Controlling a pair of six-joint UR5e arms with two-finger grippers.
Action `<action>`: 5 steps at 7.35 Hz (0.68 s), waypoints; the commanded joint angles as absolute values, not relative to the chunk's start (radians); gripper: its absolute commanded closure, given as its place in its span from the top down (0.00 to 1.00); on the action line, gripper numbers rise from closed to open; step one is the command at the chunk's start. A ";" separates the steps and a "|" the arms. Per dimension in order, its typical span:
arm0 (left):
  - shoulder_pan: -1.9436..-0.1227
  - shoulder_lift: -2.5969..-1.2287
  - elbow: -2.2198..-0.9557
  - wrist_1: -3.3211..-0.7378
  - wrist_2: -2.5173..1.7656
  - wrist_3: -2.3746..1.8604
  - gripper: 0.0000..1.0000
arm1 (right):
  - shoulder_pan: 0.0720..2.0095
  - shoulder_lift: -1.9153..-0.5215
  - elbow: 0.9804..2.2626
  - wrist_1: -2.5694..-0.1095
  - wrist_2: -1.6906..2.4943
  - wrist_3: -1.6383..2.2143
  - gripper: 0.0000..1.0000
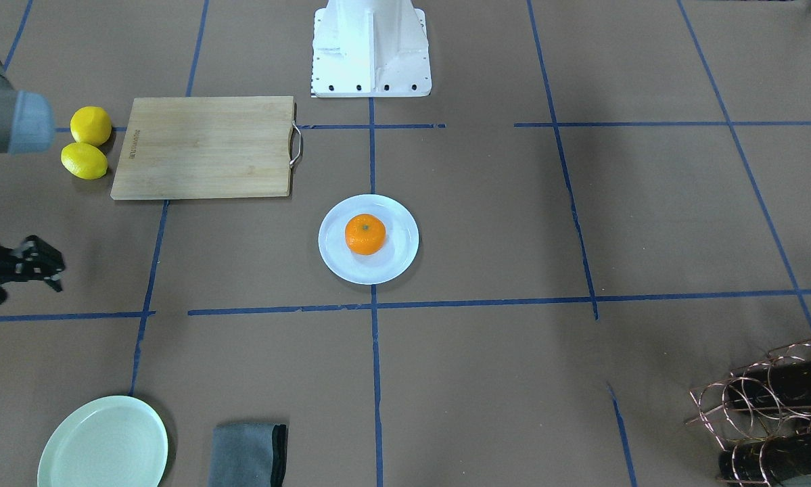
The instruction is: Pick orange to plate
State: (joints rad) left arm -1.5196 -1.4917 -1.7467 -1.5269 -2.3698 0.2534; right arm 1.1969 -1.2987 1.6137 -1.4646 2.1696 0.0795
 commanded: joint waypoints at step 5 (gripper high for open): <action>-1.520 -1.479 -1.756 -1.529 -2.364 0.259 1.00 | 1.416 -1.657 1.553 -1.282 2.115 -0.003 1.00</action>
